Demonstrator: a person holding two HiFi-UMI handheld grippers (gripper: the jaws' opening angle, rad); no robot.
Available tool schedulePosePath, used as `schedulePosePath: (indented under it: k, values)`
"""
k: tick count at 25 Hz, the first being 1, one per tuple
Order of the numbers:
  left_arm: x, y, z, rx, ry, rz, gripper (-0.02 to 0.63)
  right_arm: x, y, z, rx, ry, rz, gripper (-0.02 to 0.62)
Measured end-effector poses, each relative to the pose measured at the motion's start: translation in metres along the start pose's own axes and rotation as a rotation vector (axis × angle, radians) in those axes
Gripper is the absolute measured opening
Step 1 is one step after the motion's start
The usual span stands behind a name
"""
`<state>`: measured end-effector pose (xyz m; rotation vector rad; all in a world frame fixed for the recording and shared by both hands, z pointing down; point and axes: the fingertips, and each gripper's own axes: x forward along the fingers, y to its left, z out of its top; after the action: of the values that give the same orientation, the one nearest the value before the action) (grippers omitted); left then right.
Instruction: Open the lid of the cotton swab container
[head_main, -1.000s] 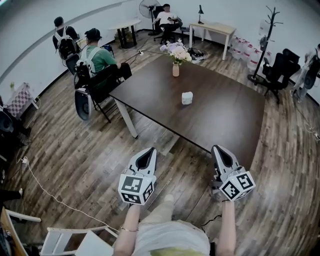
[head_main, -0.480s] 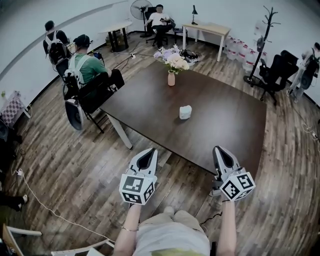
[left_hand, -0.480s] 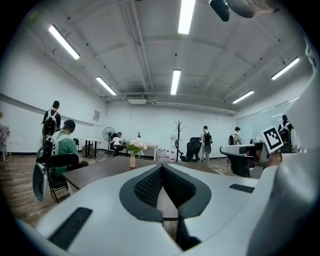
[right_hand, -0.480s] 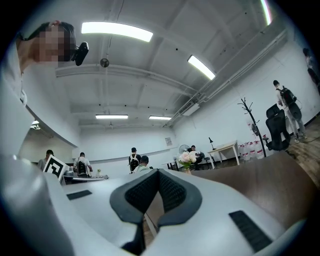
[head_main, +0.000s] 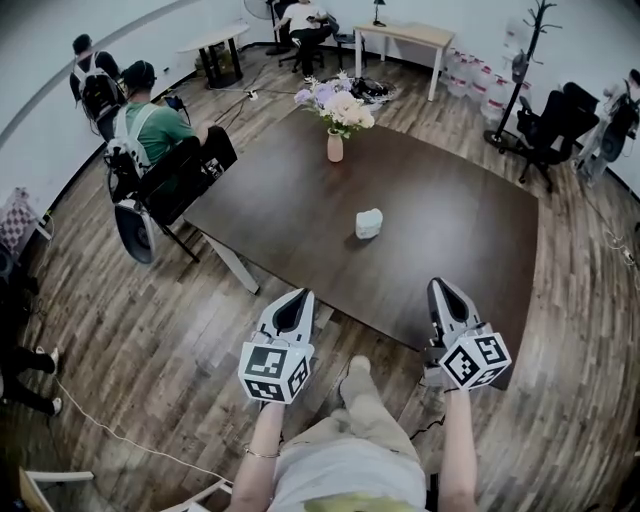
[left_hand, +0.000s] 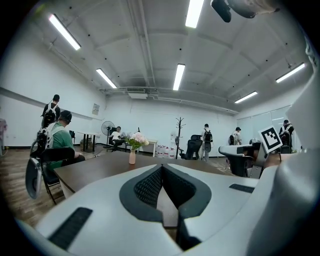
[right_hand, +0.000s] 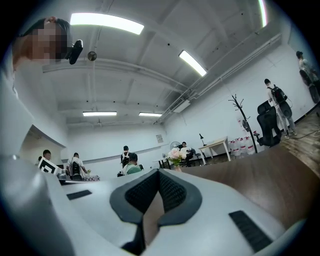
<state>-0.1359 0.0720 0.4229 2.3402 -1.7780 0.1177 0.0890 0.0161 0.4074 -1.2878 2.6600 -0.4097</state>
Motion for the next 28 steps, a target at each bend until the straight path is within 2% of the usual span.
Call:
schedulePosePath:
  k: [4,9,15,20,28]
  values:
    - [0.031,0.014,0.0,-0.02,0.015,0.001,0.023,0.033,-0.017,-0.001,0.031,0.005,0.006,0.021]
    - [0.075,0.024,-0.001,-0.008,0.034,-0.009,0.023,0.074,-0.04,-0.001,0.022,0.03,0.025,0.021]
    - [0.131,0.038,-0.009,0.003,0.096,-0.013,0.023,0.119,-0.066,-0.017,0.003,0.128,0.064,0.021]
    - [0.17,0.038,-0.03,0.024,0.143,-0.053,0.023,0.145,-0.089,-0.04,0.012,0.178,0.077,0.021]
    - [0.218,0.04,-0.065,0.003,0.237,-0.136,0.025,0.176,-0.107,-0.054,0.01,0.237,0.092,0.021]
